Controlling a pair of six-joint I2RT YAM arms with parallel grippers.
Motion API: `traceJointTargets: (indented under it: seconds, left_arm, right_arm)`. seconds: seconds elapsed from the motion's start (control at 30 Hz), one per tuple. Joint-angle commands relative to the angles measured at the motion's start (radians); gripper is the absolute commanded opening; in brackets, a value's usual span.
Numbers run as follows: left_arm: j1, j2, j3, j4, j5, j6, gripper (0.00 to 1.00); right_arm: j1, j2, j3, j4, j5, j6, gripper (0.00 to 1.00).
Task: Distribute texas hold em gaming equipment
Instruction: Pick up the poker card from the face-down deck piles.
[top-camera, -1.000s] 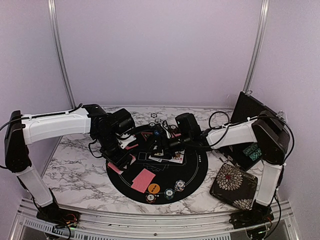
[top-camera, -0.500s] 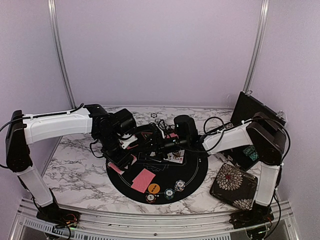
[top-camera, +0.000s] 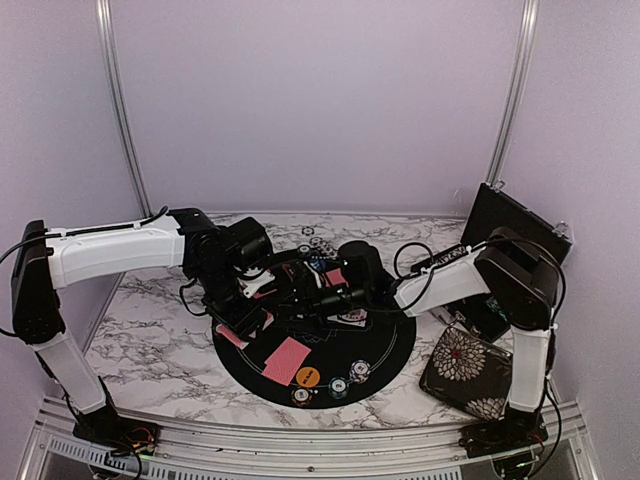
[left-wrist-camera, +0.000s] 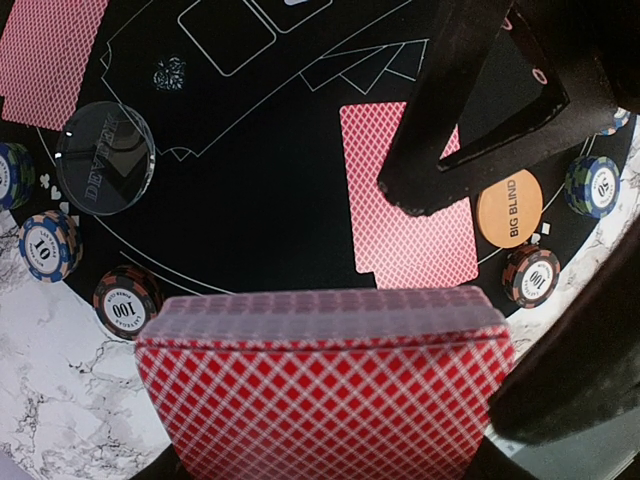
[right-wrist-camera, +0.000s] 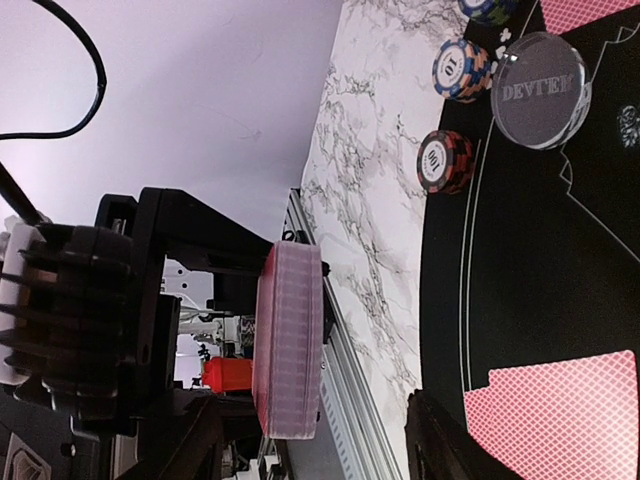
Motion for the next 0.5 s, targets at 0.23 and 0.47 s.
traceJointTargets:
  seconds: [0.23, 0.47]
  left_arm:
    - [-0.004, 0.008, 0.042, -0.023, 0.006, 0.014, 0.44]
    - [-0.004, 0.01, 0.04, -0.024, 0.004, 0.016, 0.44]
  right_arm:
    - [0.033, 0.062, 0.094, 0.047, -0.016, 0.037, 0.57]
    - [0.038, 0.075, 0.114, 0.031, -0.012, 0.031, 0.53]
